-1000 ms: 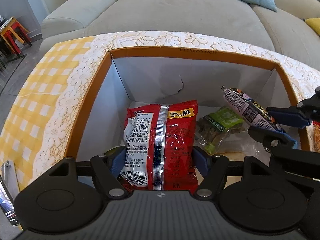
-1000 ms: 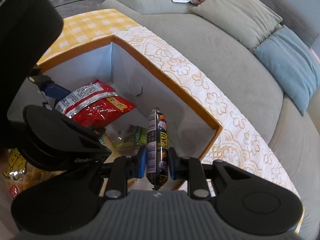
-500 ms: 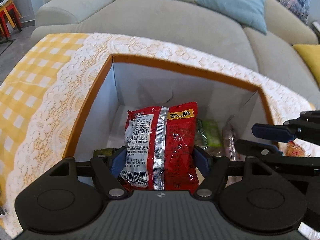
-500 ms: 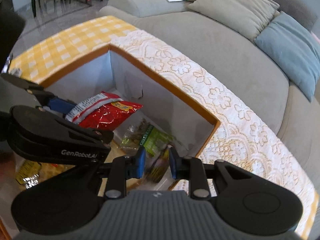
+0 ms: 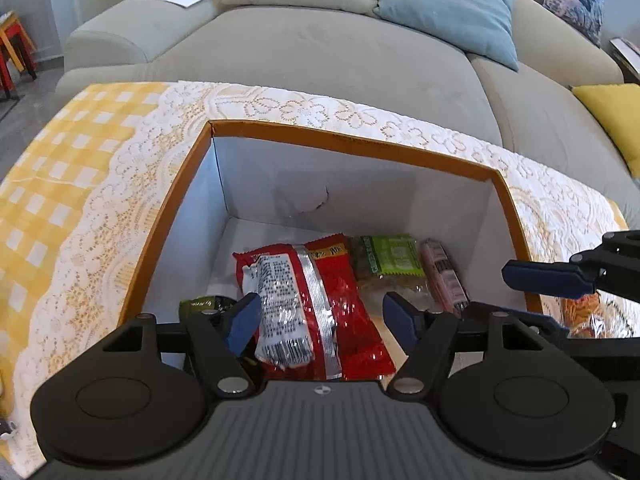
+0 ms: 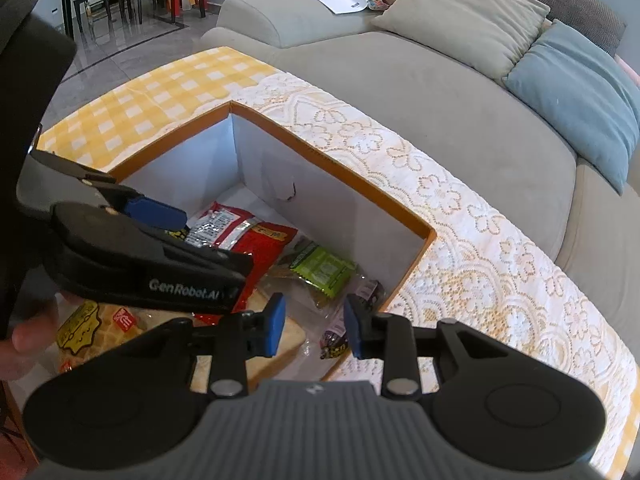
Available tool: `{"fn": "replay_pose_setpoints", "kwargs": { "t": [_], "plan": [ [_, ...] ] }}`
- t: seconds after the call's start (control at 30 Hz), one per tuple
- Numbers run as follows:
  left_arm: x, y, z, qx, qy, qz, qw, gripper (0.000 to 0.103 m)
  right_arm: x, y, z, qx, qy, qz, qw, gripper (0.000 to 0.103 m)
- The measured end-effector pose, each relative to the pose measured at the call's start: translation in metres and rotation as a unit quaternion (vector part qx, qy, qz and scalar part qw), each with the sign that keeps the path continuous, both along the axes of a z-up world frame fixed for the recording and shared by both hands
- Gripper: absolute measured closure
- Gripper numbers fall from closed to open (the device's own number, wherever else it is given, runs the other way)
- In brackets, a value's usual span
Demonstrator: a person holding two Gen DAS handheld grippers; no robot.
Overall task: Organize snacks
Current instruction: 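Open left to release the red packet while right releases the sausage stick, then withdraw both open tools from the box toward the remaining two bags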
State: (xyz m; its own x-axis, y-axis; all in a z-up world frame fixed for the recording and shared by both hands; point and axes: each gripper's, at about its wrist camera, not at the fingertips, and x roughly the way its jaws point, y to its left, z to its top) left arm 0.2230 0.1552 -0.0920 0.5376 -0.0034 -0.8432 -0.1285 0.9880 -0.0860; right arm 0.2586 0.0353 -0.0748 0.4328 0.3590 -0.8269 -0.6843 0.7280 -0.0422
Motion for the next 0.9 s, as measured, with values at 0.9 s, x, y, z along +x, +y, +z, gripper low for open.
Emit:
{"fn": "replay_pose_setpoints", "kwargs": {
  "t": [0.9],
  "plan": [
    [-0.091,-0.151,0.041,0.072,-0.033,-0.12,0.9897,0.021,-0.11,-0.173,0.011,0.076,-0.045,-0.177,0.98,0.06]
  ]
}}
